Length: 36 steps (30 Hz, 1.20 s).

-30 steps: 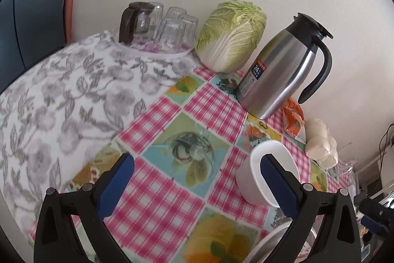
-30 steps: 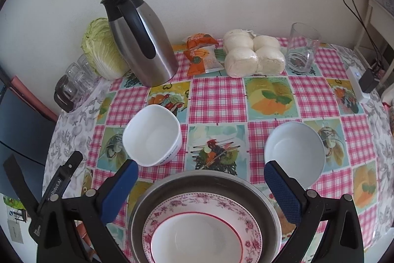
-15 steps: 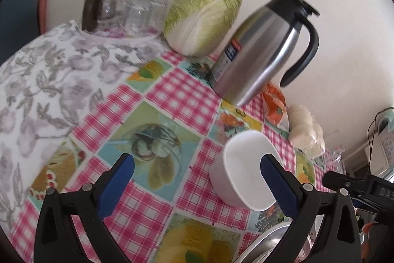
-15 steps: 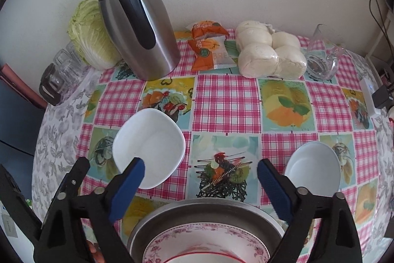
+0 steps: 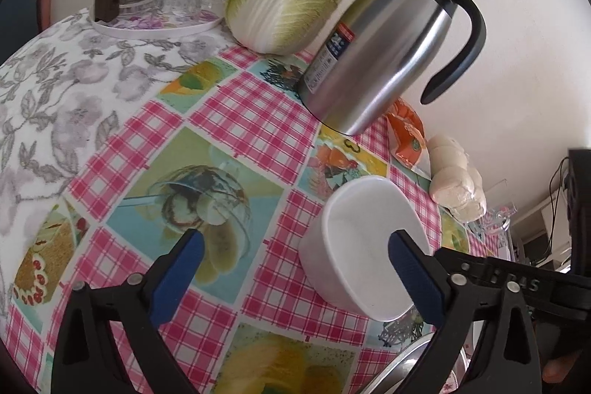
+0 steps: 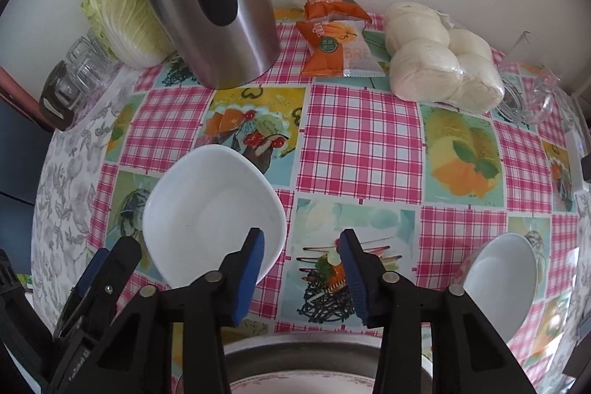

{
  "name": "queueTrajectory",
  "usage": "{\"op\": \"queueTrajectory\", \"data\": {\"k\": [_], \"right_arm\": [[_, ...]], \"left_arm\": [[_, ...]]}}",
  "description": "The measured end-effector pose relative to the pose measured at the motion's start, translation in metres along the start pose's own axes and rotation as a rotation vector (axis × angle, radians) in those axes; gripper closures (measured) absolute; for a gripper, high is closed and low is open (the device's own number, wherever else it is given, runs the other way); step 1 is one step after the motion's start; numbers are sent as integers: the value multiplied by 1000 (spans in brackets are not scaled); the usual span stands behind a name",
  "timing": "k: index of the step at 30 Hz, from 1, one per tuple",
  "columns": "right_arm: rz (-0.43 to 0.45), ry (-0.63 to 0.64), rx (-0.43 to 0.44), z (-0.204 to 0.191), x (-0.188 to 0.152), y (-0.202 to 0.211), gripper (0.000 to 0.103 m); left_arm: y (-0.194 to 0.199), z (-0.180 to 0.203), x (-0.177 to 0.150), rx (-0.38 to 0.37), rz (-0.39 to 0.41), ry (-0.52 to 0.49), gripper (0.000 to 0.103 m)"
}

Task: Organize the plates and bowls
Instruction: 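Close both tools on the rim of the white square bowl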

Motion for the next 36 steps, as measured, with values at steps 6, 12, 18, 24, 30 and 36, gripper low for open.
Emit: {"op": "queueTrajectory", "data": {"k": [6, 12, 18, 24, 30, 36], "right_arm": [[-27, 35, -3, -7, 0, -17, 78], [-45, 56, 23, -12, -2, -28, 92], [-56, 109, 28, -17, -4, -31, 93], [-67, 146, 53, -19, -6, -30, 93], [-76, 181, 64, -22, -7, -30, 93], [-75, 187, 62, -24, -10, -34, 92]], "left_arm": [[-12, 5, -3, -15, -27, -28, 26], [-20, 15, -6, -39, -64, -62, 36], [-26, 23, -12, -35, -104, -86, 53], [-32, 19, -20, -20, -158, -94, 65], [-32, 17, -22, -28, -174, -110, 75], [-29, 16, -21, -26, -166, -102, 76]]}}
Point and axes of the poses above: each gripper's, at about its wrist camera, not at the fingertips, and y roughly against the way its jaws point, z to its right, x to its top, the point moved 5 cm from there along -y, roughly the way its jaws point, and after that the axes turned 12 degrees about z, right-handed, at the moved point
